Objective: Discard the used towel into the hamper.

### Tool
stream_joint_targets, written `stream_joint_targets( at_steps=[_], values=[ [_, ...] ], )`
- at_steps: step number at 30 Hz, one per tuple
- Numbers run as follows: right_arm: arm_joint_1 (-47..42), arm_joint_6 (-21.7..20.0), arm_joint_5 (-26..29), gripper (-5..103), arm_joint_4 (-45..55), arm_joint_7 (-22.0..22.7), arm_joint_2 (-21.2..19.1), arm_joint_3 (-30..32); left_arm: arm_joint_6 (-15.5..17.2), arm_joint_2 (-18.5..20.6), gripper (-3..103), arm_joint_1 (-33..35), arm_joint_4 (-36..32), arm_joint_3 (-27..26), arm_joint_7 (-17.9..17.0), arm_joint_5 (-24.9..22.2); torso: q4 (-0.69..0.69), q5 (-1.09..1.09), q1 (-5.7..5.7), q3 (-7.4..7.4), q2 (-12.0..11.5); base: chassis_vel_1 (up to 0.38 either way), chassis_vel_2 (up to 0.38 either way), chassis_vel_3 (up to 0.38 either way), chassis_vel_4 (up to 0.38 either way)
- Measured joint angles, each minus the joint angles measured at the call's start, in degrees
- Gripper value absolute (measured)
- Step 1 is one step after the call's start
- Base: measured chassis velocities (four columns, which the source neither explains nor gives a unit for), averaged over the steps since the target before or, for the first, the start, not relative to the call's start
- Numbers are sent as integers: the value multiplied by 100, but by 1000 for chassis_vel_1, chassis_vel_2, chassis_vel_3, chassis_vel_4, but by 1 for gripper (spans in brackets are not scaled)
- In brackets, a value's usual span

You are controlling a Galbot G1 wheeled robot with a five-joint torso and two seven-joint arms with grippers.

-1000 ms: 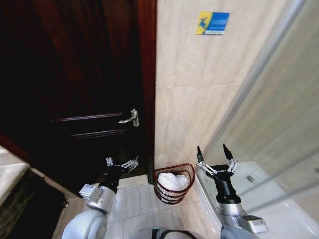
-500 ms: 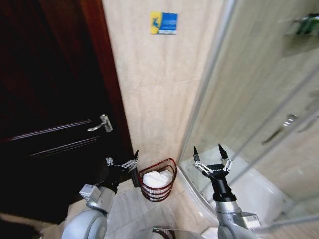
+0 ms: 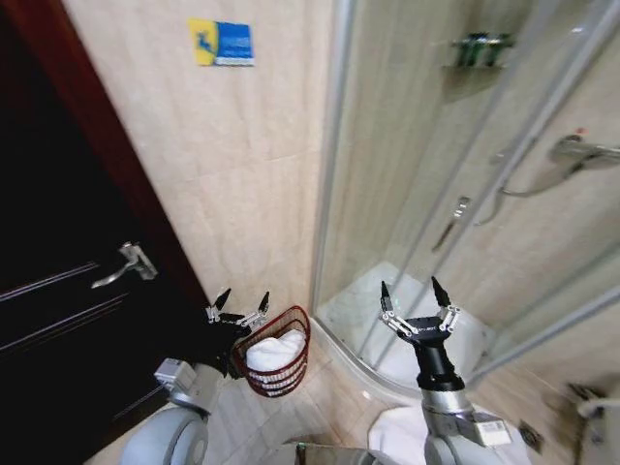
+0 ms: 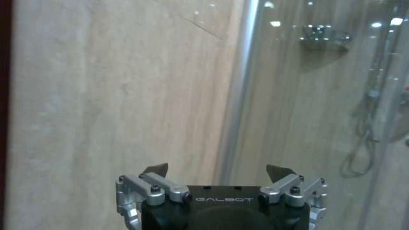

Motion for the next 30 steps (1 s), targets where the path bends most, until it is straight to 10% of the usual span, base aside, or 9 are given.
stream_joint_targets(
  at_steps=[30],
  values=[
    [148,80,179,100,-104,-26,0,132,0,0,100,0,0,-1,0,0,3,-1,-1,0,0,128,-138,-132,133]
  ],
)
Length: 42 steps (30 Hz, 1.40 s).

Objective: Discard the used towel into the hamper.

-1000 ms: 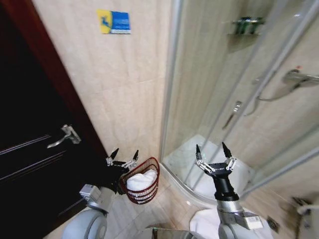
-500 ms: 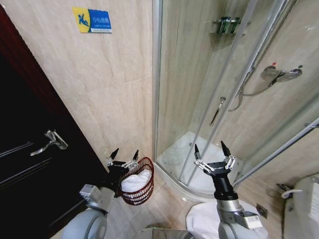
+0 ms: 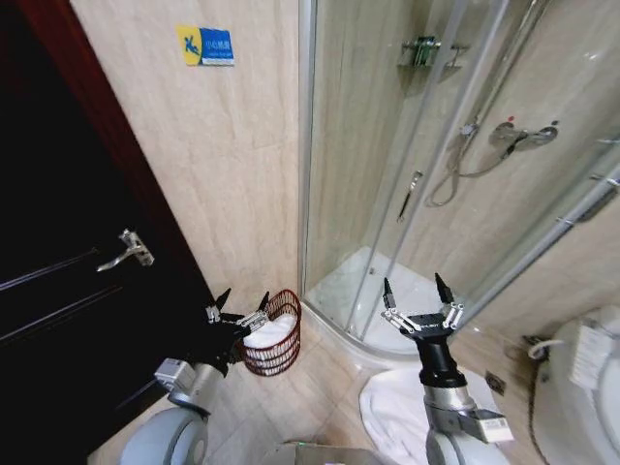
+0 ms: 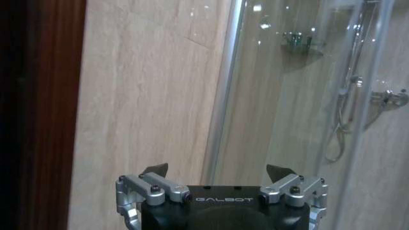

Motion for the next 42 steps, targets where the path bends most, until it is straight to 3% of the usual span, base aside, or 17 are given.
stream_joint_targets(
  at_steps=[9,42],
  values=[
    [-24,41,-4,100,26,-8,0,-4,0,-1,100,1,-1,0,0,0,0,1,-28,-30,-50,149,-141,-158,145],
    [25,-69,-87,100,56,-89,0,14,0,0,100,0,-1,0,0,0,0,1,-209,-245,-455,-97,-75,-72,-91]
  ],
)
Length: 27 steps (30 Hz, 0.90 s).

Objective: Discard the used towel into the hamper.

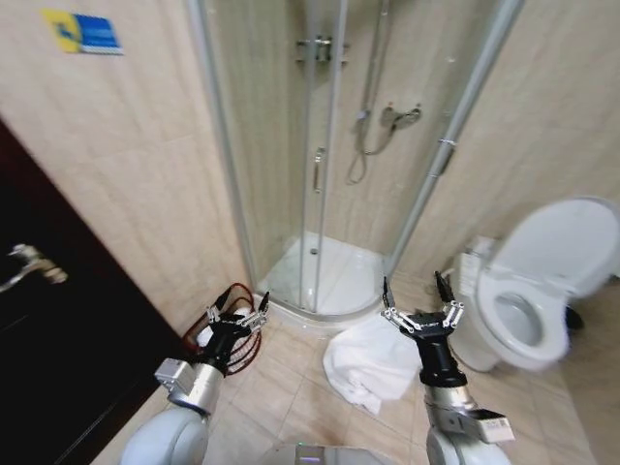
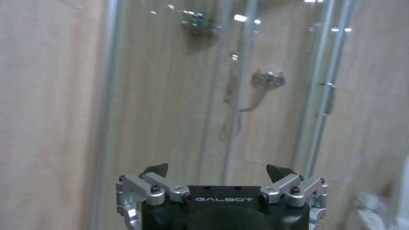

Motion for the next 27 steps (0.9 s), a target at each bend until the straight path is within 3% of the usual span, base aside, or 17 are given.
stream_joint_targets(
  at_steps=[15,27],
  values=[
    [26,-4,67,100,-33,1,0,26,0,0,100,0,0,0,0,0,0,0,-75,-91,-166,-124,-118,-118,-125],
    [89,-311,81,100,-3,-19,0,-52,0,0,100,0,0,0,0,0,-1,0,-127,-156,-282,-101,-117,-115,-110]
  ],
)
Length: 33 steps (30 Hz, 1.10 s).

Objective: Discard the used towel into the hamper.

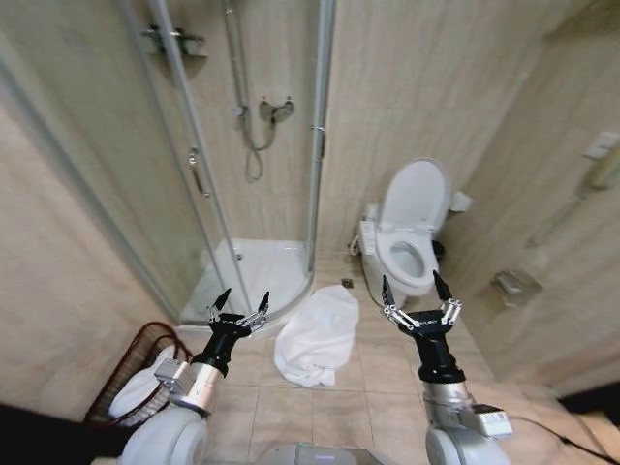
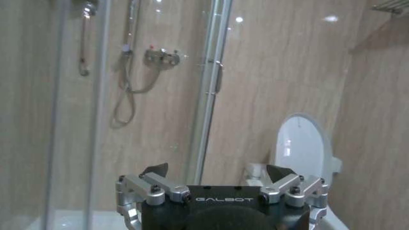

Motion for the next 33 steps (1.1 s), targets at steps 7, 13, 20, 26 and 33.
stream_joint_targets(
  at_steps=[7,13,20,26,33],
  values=[
    [134,-76,133,100,-67,7,0,72,0,0,100,0,0,0,0,0,1,0,-10,-13,-25,-14,-12,-14,-6],
    [140,-94,139,100,-83,-69,0,44,0,0,100,0,0,0,0,0,0,0,-12,-14,-26,0,0,0,0],
    [292,-97,112,100,-102,-115,0,9,0,0,100,0,0,0,0,0,0,0,9,11,22,0,0,0,0],
    [355,-92,197,100,-114,-114,0,8,0,0,100,0,0,0,0,0,0,0,80,95,178,0,0,0,0],
    [377,-32,253,100,-115,-135,0,-15,0,0,100,0,0,0,0,0,0,0,202,237,441,0,0,0,0]
  ],
)
